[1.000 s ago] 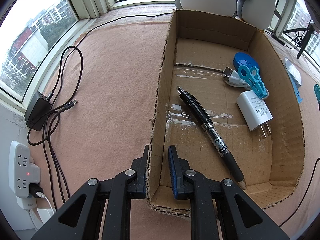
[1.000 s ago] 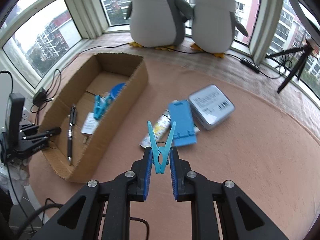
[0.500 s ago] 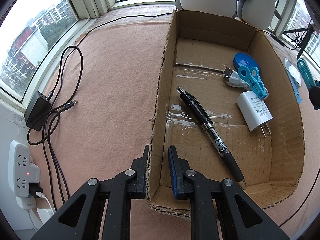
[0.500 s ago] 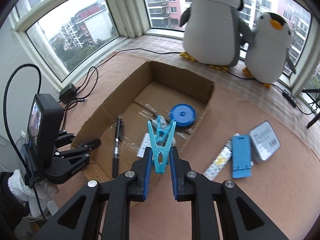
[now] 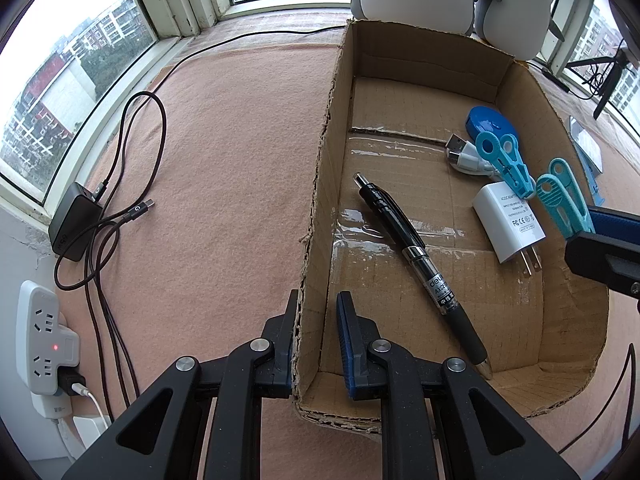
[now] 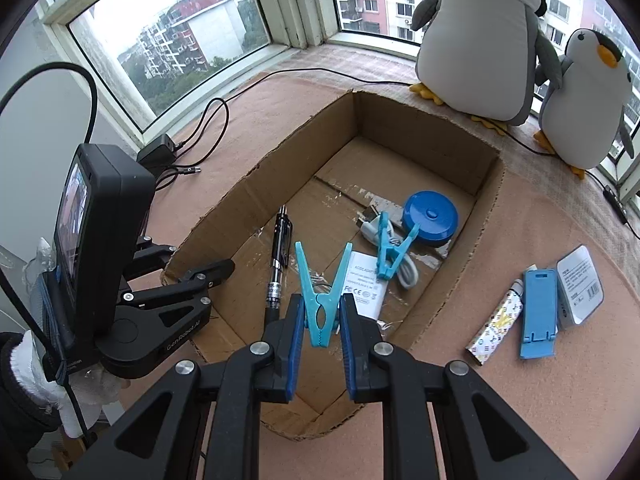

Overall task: Organize rigid objects
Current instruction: 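Carry the teal clothespin with the right gripper and drop it into the box, then move the open right gripper back to the patterned lighter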

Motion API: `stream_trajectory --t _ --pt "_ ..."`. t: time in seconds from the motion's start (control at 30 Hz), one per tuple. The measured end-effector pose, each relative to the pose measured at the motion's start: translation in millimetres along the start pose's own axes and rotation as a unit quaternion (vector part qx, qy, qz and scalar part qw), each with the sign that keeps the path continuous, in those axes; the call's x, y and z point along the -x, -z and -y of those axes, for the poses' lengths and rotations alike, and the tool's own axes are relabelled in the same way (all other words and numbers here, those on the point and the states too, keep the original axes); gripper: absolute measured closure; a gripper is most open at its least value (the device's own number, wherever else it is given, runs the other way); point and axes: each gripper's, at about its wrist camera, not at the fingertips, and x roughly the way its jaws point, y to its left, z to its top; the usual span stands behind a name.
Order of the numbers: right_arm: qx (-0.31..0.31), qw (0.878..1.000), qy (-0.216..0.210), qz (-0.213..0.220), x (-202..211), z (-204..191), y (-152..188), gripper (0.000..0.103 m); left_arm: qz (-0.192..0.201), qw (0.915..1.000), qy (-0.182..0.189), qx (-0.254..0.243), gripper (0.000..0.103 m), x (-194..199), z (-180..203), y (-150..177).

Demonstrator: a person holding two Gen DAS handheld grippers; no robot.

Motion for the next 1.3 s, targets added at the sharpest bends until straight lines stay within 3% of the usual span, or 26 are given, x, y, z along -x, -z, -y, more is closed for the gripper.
stream_trajectory --t 0.37,0.43,0.5,0.93,1.3 --pt "0.019 1.000 0.001 -0.005 -7 -11 4 0.086 0.000 1.0000 0.000 0.000 0.087 0 -1 0" --pt "0.022 1.000 0.007 -0.003 -6 -13 5 0.065 0.000 1.0000 0.000 0.000 0.087 0 0 0" --pt "0.020 1.000 0.016 0.008 -3 -13 4 0.055 0.000 1.0000 0.000 0.000 0.087 0 0 0" --pt "-0.028 0.999 0.019 0.024 15 21 9 0.055 0.000 1.0000 -0.001 -0.002 0.087 1 1 0" --pt "-0.106 0.992 0.056 0.039 43 105 29 0.055 0.000 1.0000 -0.001 -0.003 0.087 0 1 0"
